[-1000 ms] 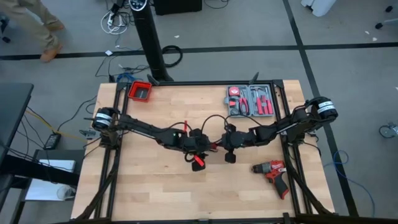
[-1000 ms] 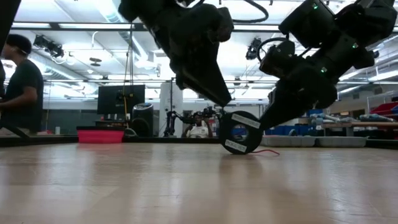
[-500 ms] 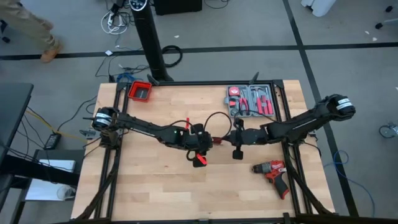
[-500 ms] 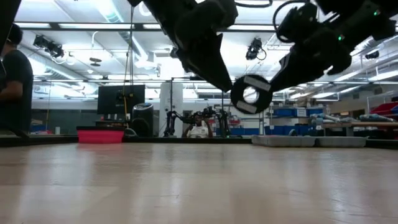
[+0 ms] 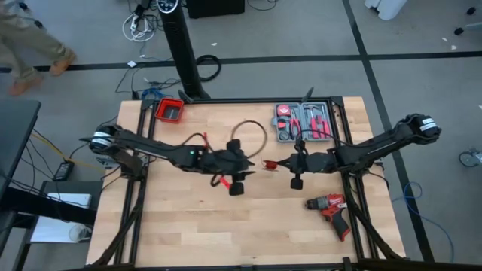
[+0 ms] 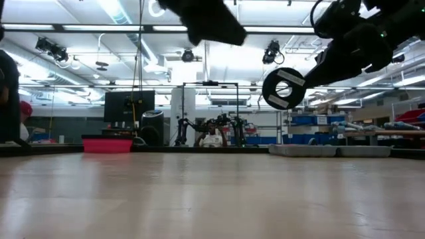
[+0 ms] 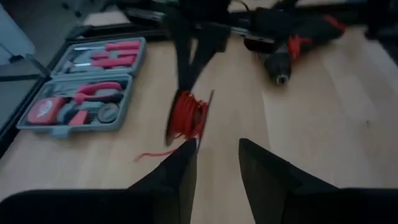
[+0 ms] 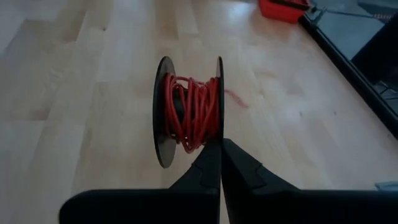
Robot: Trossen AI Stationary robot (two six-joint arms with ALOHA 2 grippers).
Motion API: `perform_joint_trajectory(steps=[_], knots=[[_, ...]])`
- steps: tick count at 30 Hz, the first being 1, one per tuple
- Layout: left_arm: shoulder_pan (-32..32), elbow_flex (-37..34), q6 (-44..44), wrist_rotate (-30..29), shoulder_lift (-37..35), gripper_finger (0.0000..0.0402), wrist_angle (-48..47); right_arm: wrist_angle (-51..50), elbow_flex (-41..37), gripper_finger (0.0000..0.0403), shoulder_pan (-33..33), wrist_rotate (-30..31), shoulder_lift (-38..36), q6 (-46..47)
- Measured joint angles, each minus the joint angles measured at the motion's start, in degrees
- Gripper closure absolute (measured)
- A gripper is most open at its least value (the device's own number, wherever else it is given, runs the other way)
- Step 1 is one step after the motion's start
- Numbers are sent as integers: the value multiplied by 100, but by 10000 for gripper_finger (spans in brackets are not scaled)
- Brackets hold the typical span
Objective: Coil cords
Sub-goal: Uncoil the red wire from the black spool
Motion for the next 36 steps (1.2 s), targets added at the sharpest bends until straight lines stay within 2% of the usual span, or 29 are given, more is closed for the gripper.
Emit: perform_joint_trajectory(steps=[4,9,14,17,19,23,26,31,36], knots=[[115,-986,-389,20,-368,277,1138,410,-45,403,0,-180,-29,-165],[199,-1798,-1001,148,-355,277,2266,1294,-45,403,2,-989,72,-654],[193,-1906,-1002,667,-288,277,2645,1844,-42,403,-117,-1363,145,-799],[141,-1906,-714,711,-298,277,2611,1817,-42,403,-225,-1589,150,-766],[124,-1906,-394,646,-298,277,2541,1819,-42,403,-292,-1819,150,-701],[78,-1904,353,99,-297,277,2358,1733,-42,403,-352,-1951,150,-578],[44,-1902,791,39,-296,277,2378,1712,-42,403,-354,-2104,150,-686],[-30,-1897,958,342,-296,277,2572,1763,-42,403,-352,-2891,137,-1121],[-110,-1897,923,755,-298,277,2631,1882,-40,403,-476,-3955,106,-1486]])
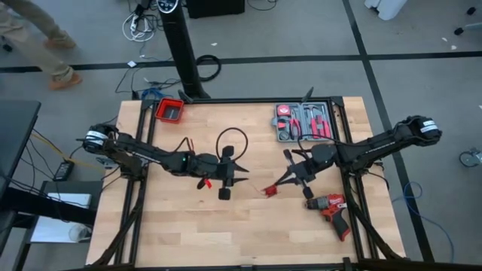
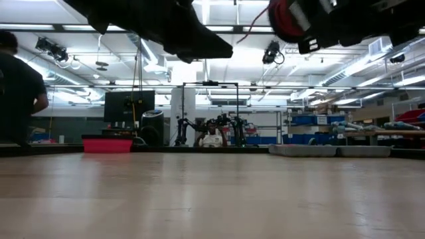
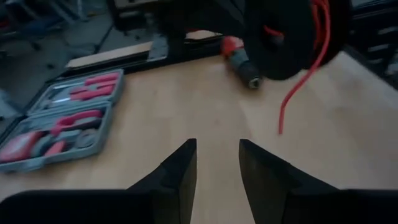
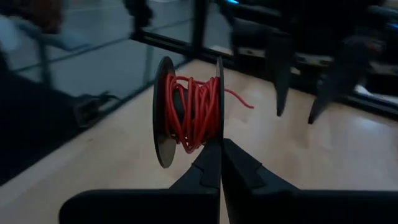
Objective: Coil cords
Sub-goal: Uncoil the red wire from the black spool
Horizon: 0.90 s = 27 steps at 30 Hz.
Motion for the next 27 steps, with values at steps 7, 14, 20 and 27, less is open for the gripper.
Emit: perform_joint_trajectory(steps=[7,14,20,27], knots=[[-69,0,-24,729,0,277,27,31,0,403,-259,-616,0,-18],[-62,0,-26,616,2,277,22,41,0,403,-296,-511,0,-346],[-62,0,21,208,2,277,-17,34,0,403,-297,-219,0,-347],[-60,0,151,170,2,277,-33,-6,7,403,-295,457,115,-452]])
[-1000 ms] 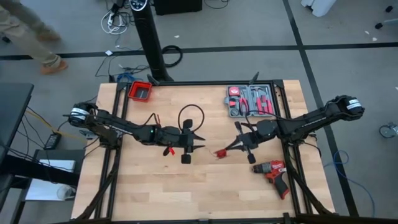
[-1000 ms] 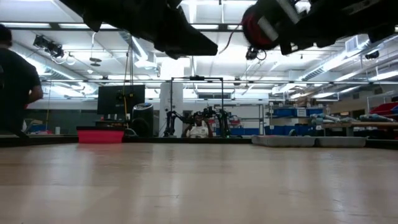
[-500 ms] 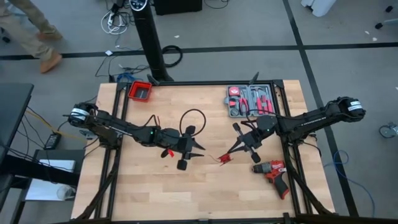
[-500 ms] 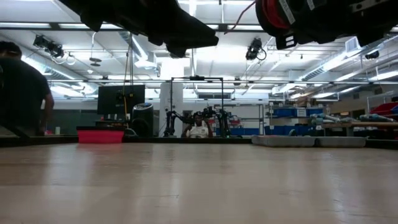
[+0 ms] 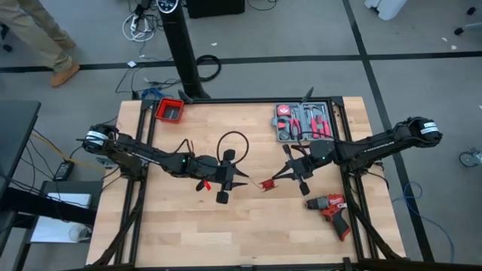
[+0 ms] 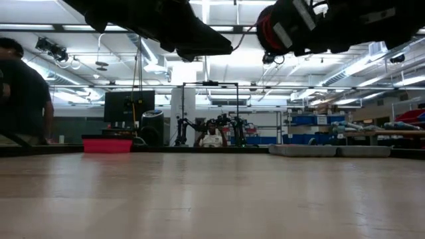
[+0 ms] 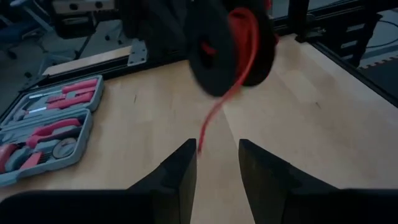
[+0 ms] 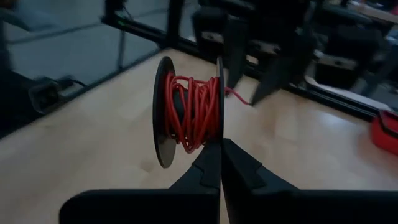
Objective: Coil cords
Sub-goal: Uncoil the red wire from the black spool
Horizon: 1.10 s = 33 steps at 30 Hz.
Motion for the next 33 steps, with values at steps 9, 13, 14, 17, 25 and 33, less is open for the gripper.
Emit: perform_joint_trajectory(steps=[9,13,14,17,25,33], knots=[[0,0,9,-7,0,277,3,323,0,403,-3,204,314,-62],[1,0,12,-196,0,277,-98,400,36,403,-3,202,459,-62],[2,0,17,-232,0,277,-129,402,58,403,-1,203,487,-62],[2,0,73,-260,0,277,-216,542,79,403,-1,200,567,-62],[2,0,173,-302,2,277,-259,771,81,403,4,198,578,-53],[2,0,168,-526,2,277,-257,758,81,403,8,196,578,6]])
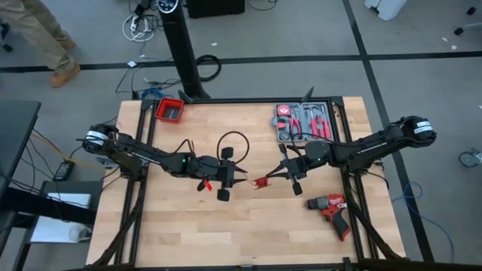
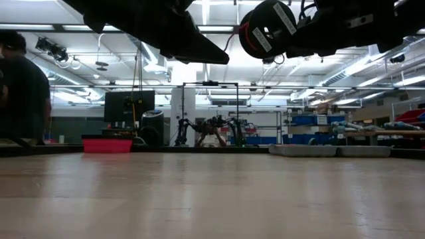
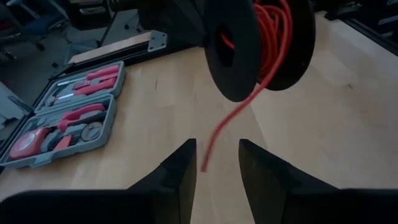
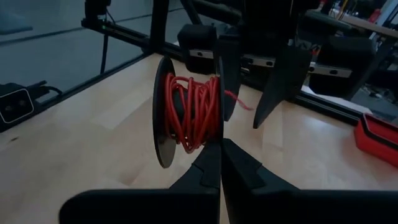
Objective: Coil cords
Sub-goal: Uncoil the red wire from the black spool
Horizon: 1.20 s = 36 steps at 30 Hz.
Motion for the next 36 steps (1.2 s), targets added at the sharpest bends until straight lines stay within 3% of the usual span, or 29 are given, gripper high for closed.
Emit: perform_joint_trajectory(steps=[15,28,32,36], knots=[[0,0,-48,7,0,285,35,-23,0,403,-1,25,0,50],[0,0,-109,20,0,344,154,-74,0,403,-15,32,0,212],[0,0,-359,20,0,390,152,-178,0,403,-15,215,0,222],[-5,118,-506,45,0,398,-79,-211,-2,403,-14,487,0,350]])
